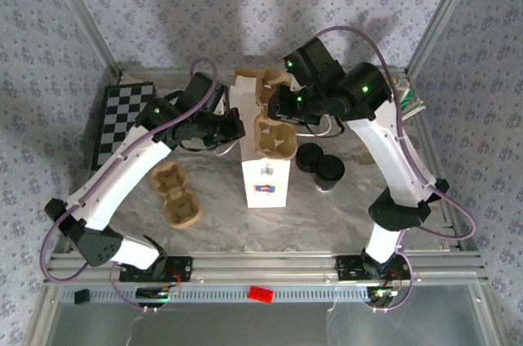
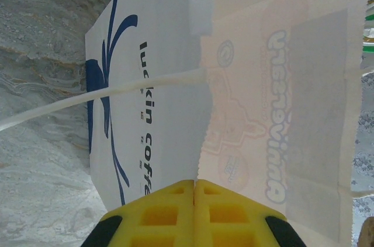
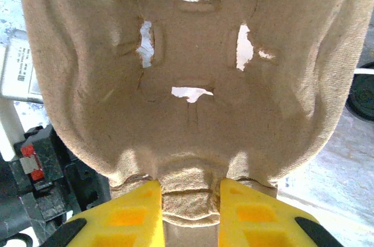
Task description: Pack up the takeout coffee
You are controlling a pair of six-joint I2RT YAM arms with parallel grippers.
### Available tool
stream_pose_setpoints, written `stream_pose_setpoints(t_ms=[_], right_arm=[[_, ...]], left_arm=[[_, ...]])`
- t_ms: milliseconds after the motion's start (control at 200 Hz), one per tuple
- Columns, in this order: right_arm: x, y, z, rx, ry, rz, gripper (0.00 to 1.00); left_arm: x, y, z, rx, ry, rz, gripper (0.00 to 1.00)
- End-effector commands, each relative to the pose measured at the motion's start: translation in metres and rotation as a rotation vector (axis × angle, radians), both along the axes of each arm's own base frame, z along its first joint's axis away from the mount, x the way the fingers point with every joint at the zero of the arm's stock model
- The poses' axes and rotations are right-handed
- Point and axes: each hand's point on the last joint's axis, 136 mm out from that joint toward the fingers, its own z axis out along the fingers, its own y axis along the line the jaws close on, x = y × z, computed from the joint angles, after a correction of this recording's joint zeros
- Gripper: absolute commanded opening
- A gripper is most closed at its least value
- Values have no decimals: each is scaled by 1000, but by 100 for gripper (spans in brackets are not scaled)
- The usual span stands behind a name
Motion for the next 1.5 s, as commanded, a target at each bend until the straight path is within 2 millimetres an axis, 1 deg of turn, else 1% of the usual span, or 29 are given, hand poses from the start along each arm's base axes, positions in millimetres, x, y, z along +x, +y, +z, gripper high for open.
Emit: stream_pose_setpoints(t_ms=[0, 70, 155, 270, 395, 505, 690, 775, 835, 965, 1030, 1124, 1214, 1289, 1334, 1429, 1494], right_arm=[[3, -2, 8, 16, -24, -41, 23], [4, 1, 4, 17, -10, -46, 23], [11, 5, 0, 7, -22, -55, 23], [18, 3, -10, -48, -26, -82, 23], [22, 6, -22, -76, -18, -86, 23], [23, 11, -30, -99, -11, -82, 23], [25, 6, -38, -162, -21, -105, 23], [26, 8, -42, -173, -20, -103, 23], [25, 13, -44, -178, -19, -94, 23], [26, 15, -52, -205, -12, -93, 23], [26, 21, -51, -185, -13, -81, 23], [22, 30, -48, -145, -3, -69, 23], [20, 32, -46, -122, 5, -70, 23], [18, 32, -40, -95, 1, -70, 23], [17, 32, -35, -82, -4, -73, 22], [15, 29, -33, -69, 4, -88, 23], [15, 30, -29, -47, 2, -93, 22]], left_arm=[[-2, -4, 15, -31, -30, -18, 0], [-3, -4, 18, -38, -41, -13, 0], [-5, -3, 19, -38, -47, -4, 0], [-6, -3, 23, -44, -55, -1, 0], [-7, 0, 24, -37, -66, 14, 0], [-8, 1, 26, -45, -71, 15, 0], [-9, 1, 29, -60, -78, 21, 0], [-10, 2, 30, -67, -79, 24, 0], [-10, 0, 31, -78, -79, 27, 0], [-10, 0, 29, -86, -80, 35, 0], [-11, 0, 25, -86, -69, 42, 0], [-11, -1, 25, -101, -63, 44, 0], [-10, 5, 29, -99, -82, 63, 0], [-9, 11, 25, -94, -74, 84, 0], [-8, 11, 23, -98, -65, 90, 0], [-8, 9, 25, -121, -65, 92, 0], [-7, 11, 27, -123, -67, 100, 0]])
